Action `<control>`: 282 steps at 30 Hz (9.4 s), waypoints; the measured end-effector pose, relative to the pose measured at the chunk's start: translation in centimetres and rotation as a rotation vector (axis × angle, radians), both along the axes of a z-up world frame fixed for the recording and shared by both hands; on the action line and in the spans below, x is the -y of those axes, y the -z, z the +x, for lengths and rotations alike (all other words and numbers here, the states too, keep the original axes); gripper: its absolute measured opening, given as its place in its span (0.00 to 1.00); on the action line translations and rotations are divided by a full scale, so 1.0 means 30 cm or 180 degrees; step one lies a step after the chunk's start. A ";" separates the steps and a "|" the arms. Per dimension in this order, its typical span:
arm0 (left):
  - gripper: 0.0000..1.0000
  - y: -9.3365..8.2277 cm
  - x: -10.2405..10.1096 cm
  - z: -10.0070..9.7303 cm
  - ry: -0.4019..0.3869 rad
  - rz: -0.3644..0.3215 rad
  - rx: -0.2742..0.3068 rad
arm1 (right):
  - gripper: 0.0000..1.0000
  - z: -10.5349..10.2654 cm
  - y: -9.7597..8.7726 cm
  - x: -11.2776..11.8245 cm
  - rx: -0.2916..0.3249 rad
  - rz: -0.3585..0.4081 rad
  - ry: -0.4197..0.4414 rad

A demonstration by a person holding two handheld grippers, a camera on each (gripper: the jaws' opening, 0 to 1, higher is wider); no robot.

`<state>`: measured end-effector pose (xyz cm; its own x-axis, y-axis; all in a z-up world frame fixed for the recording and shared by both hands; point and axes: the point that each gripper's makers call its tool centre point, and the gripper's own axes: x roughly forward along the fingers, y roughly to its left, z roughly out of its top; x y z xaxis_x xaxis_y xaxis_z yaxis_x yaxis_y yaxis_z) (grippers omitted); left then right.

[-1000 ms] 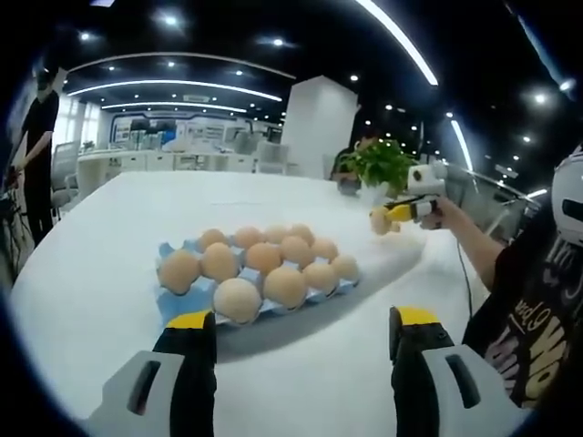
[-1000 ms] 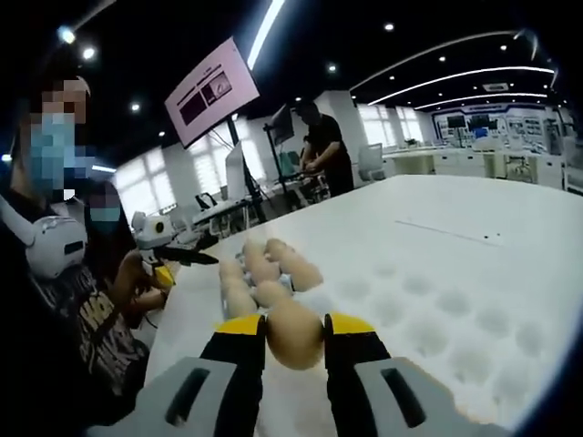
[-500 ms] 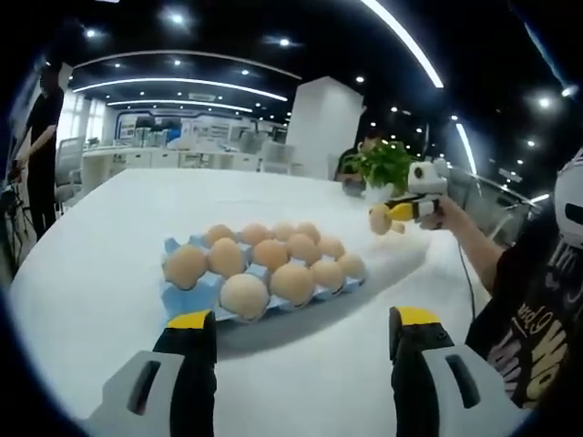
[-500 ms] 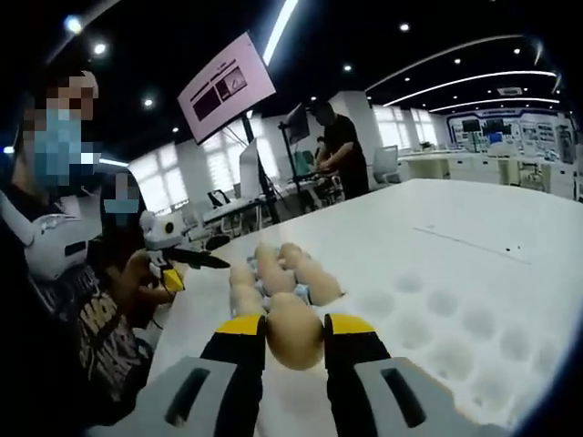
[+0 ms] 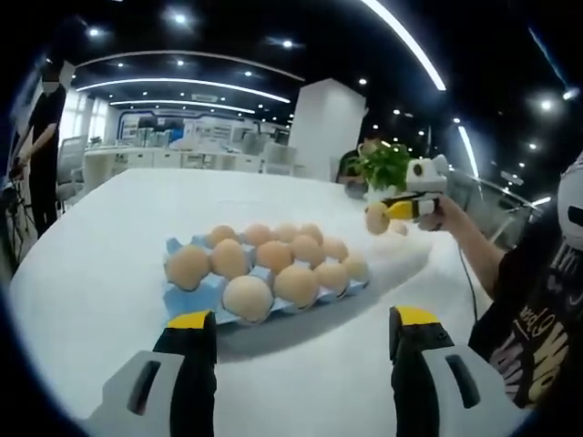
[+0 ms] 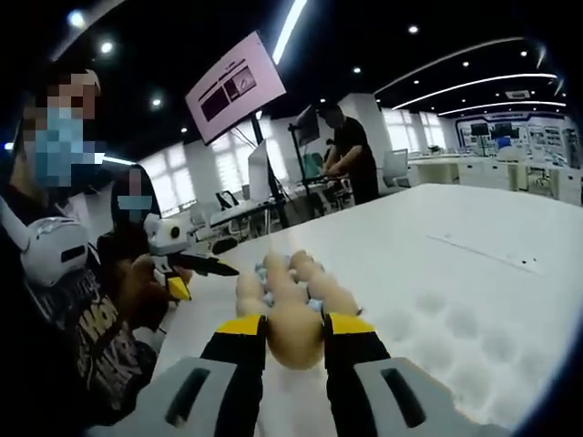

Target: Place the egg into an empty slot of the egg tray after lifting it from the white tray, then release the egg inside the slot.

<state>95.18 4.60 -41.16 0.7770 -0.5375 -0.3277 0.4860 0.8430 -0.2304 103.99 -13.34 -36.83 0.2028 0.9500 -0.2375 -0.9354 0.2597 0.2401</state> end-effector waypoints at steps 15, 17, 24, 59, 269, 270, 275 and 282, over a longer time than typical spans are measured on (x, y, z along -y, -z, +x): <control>0.78 -0.004 -0.006 -0.001 -0.0017 -0.0015 0.0010 | 0.26 -0.010 -0.006 -0.100 0.0003 0.0054 -0.0172; 0.78 -0.004 -0.008 0.000 -0.0020 -0.0014 0.0010 | 0.26 -0.012 -0.008 -0.110 0.0002 0.0067 -0.0193; 0.77 -0.003 -0.017 0.004 -0.0056 -0.0024 0.0004 | 0.26 -0.017 -0.002 -0.158 -0.0005 0.0071 -0.0250; 0.70 -0.065 0.070 0.081 0.0007 -0.0201 0.0260 | 0.25 -0.058 0.006 -0.364 -0.0045 0.0168 -0.0385; 0.55 -0.028 -0.090 0.184 -0.0549 0.0121 0.0544 | 0.32 0.091 0.006 -0.017 0.0399 0.0154 0.0412; 0.56 -0.028 -0.089 0.185 -0.0546 0.0124 0.0545 | 0.32 0.098 0.007 0.005 0.0411 0.0143 0.0456; 0.56 -0.030 -0.087 0.191 -0.0529 0.0146 0.0556 | 0.32 0.130 0.008 0.103 0.0437 0.0104 0.0688; 0.57 -0.032 -0.072 0.196 -0.0485 0.0165 0.0569 | 0.32 0.158 0.011 0.224 0.0487 0.0027 0.0967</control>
